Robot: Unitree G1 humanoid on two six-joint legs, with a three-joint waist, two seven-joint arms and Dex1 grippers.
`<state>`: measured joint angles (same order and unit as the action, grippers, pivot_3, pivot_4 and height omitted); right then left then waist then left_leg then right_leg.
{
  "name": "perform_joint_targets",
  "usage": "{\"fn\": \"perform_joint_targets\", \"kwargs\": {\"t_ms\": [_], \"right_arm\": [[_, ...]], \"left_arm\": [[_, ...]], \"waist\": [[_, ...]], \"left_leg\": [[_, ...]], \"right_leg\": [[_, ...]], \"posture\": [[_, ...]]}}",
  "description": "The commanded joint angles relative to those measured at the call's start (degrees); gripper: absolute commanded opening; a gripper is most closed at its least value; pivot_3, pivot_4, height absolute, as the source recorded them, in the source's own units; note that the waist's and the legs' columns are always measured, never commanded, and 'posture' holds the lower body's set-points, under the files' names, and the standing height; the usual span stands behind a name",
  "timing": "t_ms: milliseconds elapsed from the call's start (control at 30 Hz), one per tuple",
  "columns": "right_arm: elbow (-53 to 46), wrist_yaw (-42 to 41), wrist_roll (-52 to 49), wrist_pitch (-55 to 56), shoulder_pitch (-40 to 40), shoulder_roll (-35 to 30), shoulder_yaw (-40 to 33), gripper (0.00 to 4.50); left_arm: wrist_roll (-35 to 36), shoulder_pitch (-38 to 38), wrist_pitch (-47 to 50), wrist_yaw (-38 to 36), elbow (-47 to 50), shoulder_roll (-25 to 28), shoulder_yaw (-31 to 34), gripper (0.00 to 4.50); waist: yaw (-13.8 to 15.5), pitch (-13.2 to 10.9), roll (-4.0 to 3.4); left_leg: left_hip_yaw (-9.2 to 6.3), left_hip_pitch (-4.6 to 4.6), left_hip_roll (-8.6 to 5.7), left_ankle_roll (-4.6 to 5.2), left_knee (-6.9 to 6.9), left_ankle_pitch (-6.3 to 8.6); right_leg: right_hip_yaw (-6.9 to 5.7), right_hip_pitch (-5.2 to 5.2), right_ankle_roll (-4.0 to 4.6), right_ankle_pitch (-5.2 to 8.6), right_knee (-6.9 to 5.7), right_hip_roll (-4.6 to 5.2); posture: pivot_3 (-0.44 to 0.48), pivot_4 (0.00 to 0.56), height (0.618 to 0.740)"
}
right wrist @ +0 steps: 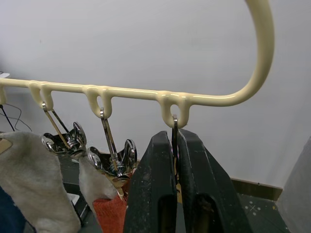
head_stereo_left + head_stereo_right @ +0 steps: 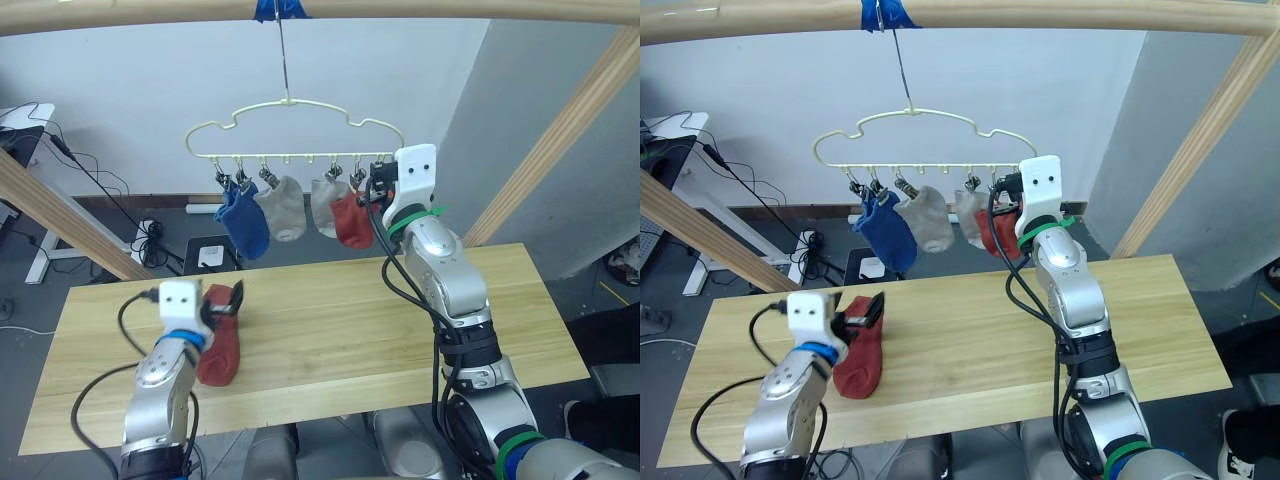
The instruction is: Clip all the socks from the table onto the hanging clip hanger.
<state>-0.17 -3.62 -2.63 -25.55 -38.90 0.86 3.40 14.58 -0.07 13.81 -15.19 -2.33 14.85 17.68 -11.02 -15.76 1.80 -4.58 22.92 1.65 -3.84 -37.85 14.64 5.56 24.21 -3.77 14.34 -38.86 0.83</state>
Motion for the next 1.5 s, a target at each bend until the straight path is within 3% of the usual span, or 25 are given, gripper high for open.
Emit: {"fn": "perform_joint_targets", "kwargs": {"t_ms": [33, 400, 500, 1000, 1200, 1367, 1500], "right_arm": [[-1.6, -0.7, -0.4, 0.3, -0.9, 0.0, 0.1, 0.0], [-2.4, -1.5, -0.4, -1.1, -0.5, -0.4, 0.5, 0.0], [-2.7, -1.6, -0.5, -1.4, -0.5, -0.4, 0.5, 0.0], [-2.3, -1.3, -0.7, -1.2, -0.6, 0.3, 0.3, 0.0], [-2.5, -1.0, -0.7, -1.3, -0.6, 0.3, 0.2, 0.0], [-3.0, -0.8, -0.7, -1.6, -0.5, -0.1, -0.3, 0.0], [-3.0, -0.5, -0.7, -1.5, -0.7, -0.1, -0.4, 0.0]], "left_arm": [[1.0, -0.8, 1.1, 0.7, -2.4, 0.3, 1.2, 4.48], [-0.9, -6.6, 2.7, 1.6, -13.0, 1.4, -0.6, 4.48], [-1.7, -6.5, 3.1, 1.5, -13.5, 2.0, -1.7, 3.89], [-4.2, -6.0, 1.1, 1.1, -15.1, 3.5, -3.5, 0.02], [-4.8, -6.3, -1.7, -1.1, -14.1, 3.6, -5.0, 0.02], [-7.8, -8.9, -12.7, -15.6, -6.1, 6.0, -17.1, 0.02], [-7.3, -15.1, -16.0, -27.1, -0.9, 5.3, -27.0, 0.02]], "waist": [[0.3, 0.0, 0.0], [0.3, 0.0, 0.0], [0.2, 0.0, 0.0], [0.1, 0.0, 0.0], [0.0, 0.0, 0.0], [0.3, 0.0, 0.0], [0.3, 0.0, 0.0]], "left_leg": [[0.0, 0.0, 0.0, 0.0, -0.01, 0.0], [0.01, -0.01, 0.0, 0.0, 0.01, 0.0], [0.0, -0.02, 0.0, 0.0, 0.01, 0.0], [0.0, -0.03, -0.01, -0.01, 0.01, 0.0], [0.01, -0.03, -0.01, 0.0, 0.01, 0.0], [0.01, 0.02, -0.02, -0.02, 0.02, 0.0], [0.03, 0.03, -0.03, -0.02, 0.02, 0.0]], "right_leg": [[0.0, -0.01, 0.0, 0.0, 0.0, 0.0], [0.01, -0.01, 0.0, 0.0, 0.0, -0.01], [0.0, -0.01, 0.0, 0.0, -0.01, -0.01], [0.01, -0.02, 0.0, 0.0, -0.01, 0.0], [0.01, -0.02, 0.0, 0.0, -0.01, 0.0], [0.0, -0.01, 0.0, 0.0, 0.02, 0.01], [0.01, -0.01, 0.01, 0.0, 0.05, 0.03]], "posture": [[-0.166, 0.216, 0.74], [-0.179, 0.229, 0.74], [-0.179, 0.229, 0.74], [-0.176, 0.217, 0.74], [-0.189, 0.218, 0.74], [-0.189, 0.218, 0.74], [-0.208, 0.213, 0.74]]}}
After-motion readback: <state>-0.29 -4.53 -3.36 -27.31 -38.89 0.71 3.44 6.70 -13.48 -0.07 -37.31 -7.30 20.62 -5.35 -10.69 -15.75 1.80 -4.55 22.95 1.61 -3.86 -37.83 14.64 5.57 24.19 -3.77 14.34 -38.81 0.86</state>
